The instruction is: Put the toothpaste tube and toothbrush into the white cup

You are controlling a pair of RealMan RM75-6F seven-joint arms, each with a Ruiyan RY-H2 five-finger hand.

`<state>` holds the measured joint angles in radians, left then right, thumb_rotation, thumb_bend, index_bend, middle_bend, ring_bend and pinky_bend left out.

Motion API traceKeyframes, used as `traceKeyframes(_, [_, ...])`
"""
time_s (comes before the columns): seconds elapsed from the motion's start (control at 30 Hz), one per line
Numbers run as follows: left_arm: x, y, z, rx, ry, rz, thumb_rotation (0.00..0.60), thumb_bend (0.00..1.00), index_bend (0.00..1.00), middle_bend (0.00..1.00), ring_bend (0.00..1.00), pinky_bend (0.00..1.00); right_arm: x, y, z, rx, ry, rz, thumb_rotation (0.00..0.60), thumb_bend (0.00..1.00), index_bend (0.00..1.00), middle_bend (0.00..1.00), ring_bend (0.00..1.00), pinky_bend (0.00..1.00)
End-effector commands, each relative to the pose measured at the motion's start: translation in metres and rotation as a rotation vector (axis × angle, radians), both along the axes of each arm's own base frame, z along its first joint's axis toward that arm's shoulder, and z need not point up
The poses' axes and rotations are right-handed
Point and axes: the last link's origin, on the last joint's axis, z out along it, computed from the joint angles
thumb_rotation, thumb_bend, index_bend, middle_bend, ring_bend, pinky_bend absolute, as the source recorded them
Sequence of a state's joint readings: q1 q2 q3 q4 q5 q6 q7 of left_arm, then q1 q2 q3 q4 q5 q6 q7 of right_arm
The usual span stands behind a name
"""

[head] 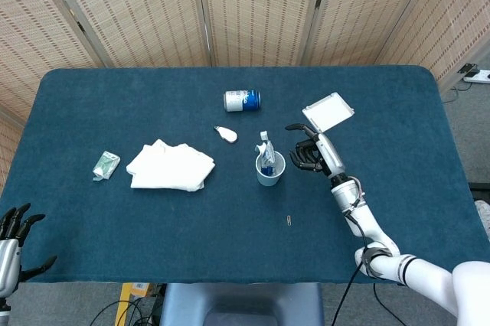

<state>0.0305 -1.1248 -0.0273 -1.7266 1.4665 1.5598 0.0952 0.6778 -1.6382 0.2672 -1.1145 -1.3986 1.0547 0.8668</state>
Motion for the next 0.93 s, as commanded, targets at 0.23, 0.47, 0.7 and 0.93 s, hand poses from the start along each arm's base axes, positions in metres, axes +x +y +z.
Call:
traceKeyframes(0.23, [0.001, 0.003, -0.002, 0.0, -0.002, -0.014, 0.6, 0.2, 0.25, 0.1, 0.04, 0.14, -0.047, 0.044, 0.057, -0.208, 0.523, 0.044, 0.6, 0.42, 0.26, 0.59, 0.65, 0.75])
traceKeyframes(0.47, [0.006, 0.009, -0.003, 0.005, -0.005, -0.039, 0.6, 0.2, 0.24, 0.1, 0.04, 0.14, -0.077, 0.088, 0.092, -0.186, 0.696, -0.019, 0.6, 0.42, 0.26, 0.39, 0.36, 0.44])
traceKeyframes(0.7, [0.011, 0.011, -0.006, 0.002, -0.008, -0.054, 0.6, 0.2, 0.24, 0.1, 0.04, 0.14, -0.097, 0.133, 0.12, -0.184, 0.741, -0.089, 0.6, 0.41, 0.11, 0.19, 0.14, 0.24])
traceKeyframes(0.93, [0.017, 0.012, -0.01, -0.003, -0.015, -0.067, 0.6, 0.2, 0.24, 0.1, 0.04, 0.14, -0.11, 0.177, 0.136, -0.201, 0.754, -0.152, 0.6, 0.41, 0.07, 0.12, 0.07, 0.18])
